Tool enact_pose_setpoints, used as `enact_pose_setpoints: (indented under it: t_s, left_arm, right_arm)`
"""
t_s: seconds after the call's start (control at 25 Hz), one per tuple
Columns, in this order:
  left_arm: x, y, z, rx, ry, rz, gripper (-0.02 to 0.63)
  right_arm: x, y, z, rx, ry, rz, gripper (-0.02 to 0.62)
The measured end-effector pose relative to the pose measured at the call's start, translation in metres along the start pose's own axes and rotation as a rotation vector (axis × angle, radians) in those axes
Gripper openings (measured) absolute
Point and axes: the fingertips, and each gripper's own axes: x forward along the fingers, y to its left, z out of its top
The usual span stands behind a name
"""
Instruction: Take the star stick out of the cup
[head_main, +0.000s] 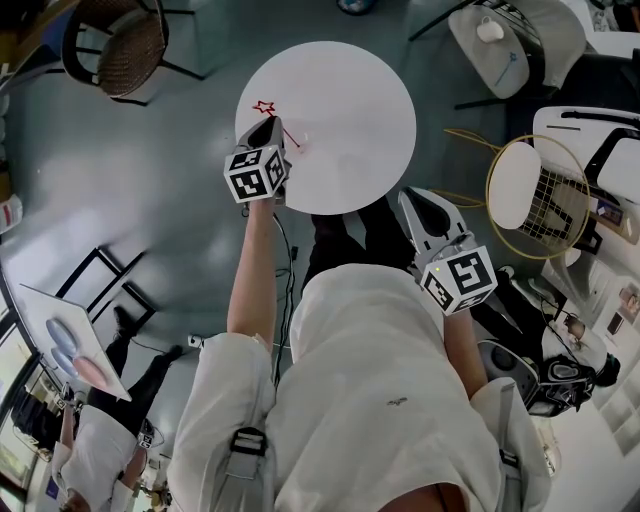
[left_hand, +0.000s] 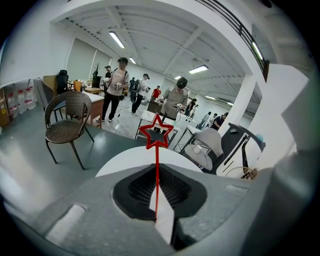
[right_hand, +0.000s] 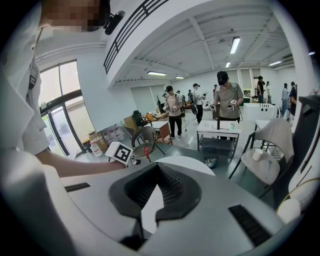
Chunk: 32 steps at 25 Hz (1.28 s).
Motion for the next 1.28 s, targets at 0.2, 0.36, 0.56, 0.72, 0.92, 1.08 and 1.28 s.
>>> enact_pose_setpoints:
  t_s: [0.2, 0.36, 0.56, 0.72, 0.92, 1.08, 1.28]
  left_arm:
    - [-0.006, 0.000, 0.005, 0.000, -0.016, -0.005, 0.025]
    - [-0.012, -0.004, 0.012, 0.003, -0.037, -0.016, 0.025]
    - [-0.030, -0.012, 0.030, -0.008, -0.092, -0.033, 0.025]
    - [-0.046, -0.017, 0.043, -0.008, -0.131, -0.039, 0.024]
    - [-0.068, -0.022, 0.062, -0.023, -0.190, -0.051, 0.023]
    - [-0.087, -0.030, 0.080, -0.043, -0.243, -0.079, 0.025]
    - [-0.109, -0.045, 0.096, -0.052, -0.305, -0.124, 0.023]
  right_arm:
    - [0.000, 0.004, 0.001, -0.004, -0.005, 0.001, 0.008]
    - [-0.001, 0.005, 0.001, -0.008, -0.013, 0.004, 0.006]
    - [-0.005, 0.009, 0.003, -0.013, -0.026, 0.010, 0.006]
    - [-0.005, 0.013, 0.006, -0.025, -0.037, 0.022, 0.006]
    - [-0.005, 0.019, 0.012, -0.037, -0.056, 0.035, 0.006]
    - [-0.007, 0.022, 0.016, -0.042, -0.066, 0.041, 0.006]
    - [-0.011, 0.023, 0.019, -0.049, -0.088, 0.043, 0.006]
